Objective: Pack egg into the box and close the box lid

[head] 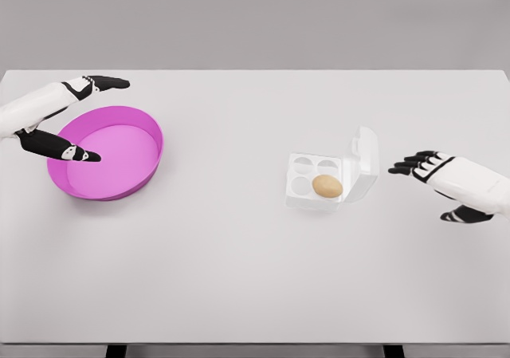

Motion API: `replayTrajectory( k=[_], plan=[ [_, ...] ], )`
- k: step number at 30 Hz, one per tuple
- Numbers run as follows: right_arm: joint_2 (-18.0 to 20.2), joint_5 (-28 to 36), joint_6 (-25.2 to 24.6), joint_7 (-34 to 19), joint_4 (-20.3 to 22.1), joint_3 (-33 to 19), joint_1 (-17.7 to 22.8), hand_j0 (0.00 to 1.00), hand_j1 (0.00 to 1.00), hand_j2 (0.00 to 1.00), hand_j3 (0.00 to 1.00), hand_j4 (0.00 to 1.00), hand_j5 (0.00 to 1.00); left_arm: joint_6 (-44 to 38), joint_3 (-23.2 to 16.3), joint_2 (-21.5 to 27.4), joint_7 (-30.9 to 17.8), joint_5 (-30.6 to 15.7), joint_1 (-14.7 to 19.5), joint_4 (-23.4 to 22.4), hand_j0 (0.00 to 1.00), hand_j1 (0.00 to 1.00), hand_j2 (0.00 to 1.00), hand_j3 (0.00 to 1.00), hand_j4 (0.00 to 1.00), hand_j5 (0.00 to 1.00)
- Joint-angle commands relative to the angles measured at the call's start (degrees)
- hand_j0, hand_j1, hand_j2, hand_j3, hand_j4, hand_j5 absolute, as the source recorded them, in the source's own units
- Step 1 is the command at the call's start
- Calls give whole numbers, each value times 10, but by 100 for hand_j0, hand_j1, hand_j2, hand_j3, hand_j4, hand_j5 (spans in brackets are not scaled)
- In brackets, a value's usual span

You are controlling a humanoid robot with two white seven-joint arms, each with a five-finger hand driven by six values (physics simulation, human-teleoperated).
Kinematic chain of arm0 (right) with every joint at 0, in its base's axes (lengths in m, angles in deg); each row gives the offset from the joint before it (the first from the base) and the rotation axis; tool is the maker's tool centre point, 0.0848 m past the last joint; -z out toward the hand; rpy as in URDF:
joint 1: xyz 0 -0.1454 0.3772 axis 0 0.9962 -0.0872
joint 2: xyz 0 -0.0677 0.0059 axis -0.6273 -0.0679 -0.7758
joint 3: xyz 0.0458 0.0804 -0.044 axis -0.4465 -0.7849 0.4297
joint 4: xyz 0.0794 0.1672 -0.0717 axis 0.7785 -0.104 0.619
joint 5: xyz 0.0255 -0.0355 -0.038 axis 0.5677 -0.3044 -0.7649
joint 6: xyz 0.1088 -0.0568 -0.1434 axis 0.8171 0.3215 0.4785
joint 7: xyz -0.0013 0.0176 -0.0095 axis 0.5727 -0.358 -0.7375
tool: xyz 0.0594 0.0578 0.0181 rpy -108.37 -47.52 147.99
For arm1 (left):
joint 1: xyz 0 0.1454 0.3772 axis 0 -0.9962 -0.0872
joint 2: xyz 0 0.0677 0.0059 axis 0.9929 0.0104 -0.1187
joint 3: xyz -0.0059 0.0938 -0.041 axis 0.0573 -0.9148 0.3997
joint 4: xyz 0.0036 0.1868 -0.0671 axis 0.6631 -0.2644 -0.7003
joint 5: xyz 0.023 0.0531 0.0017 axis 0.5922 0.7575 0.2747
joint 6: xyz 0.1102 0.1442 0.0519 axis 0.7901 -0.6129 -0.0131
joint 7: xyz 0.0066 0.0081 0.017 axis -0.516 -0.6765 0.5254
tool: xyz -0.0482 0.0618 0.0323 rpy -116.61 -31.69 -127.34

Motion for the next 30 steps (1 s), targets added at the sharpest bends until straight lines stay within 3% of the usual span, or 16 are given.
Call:
replayTrajectory(
  k=[1, 13, 18, 22, 26, 29, 30],
  plan=[
    [-1, 4, -2, 0, 11, 5, 0, 100, 100, 100, 100, 100, 100, -2, 0, 1, 0, -5, 0, 0, 100, 100, 100, 100, 100, 100],
    [-6, 10, -2, 0, 29, 17, -6, 100, 100, 100, 100, 100, 100, -2, 0, 1, 0, -5, 0, 1, 100, 100, 100, 100, 100, 100],
    [-18, 11, -2, 0, 29, 109, -53, 100, 100, 100, 100, 100, 100, -2, 0, 1, 0, -5, 0, 2, 100, 100, 100, 100, 100, 100],
    [-27, 11, -2, 0, 29, 128, -69, 100, 100, 100, 100, 100, 100, -2, 0, 1, 0, -5, 0, 2, 100, 100, 100, 100, 100, 100],
    [-27, 29, -2, 0, 27, 114, -76, 100, 100, 100, 100, 100, 100, -2, 0, 1, 0, -5, 0, 4, 100, 100, 100, 100, 100, 100],
    [-27, 96, -2, 0, 12, 24, -62, 100, 100, 100, 100, 100, 100, -2, 0, 1, 0, -5, 0, 4, 100, 100, 100, 100, 100, 100],
    [-27, 111, -2, 0, 5, 17, -57, 100, 100, 100, 100, 100, 100, -2, 0, 0, 0, -5, 0, 4, 100, 100, 100, 100, 100, 100]
  ],
)
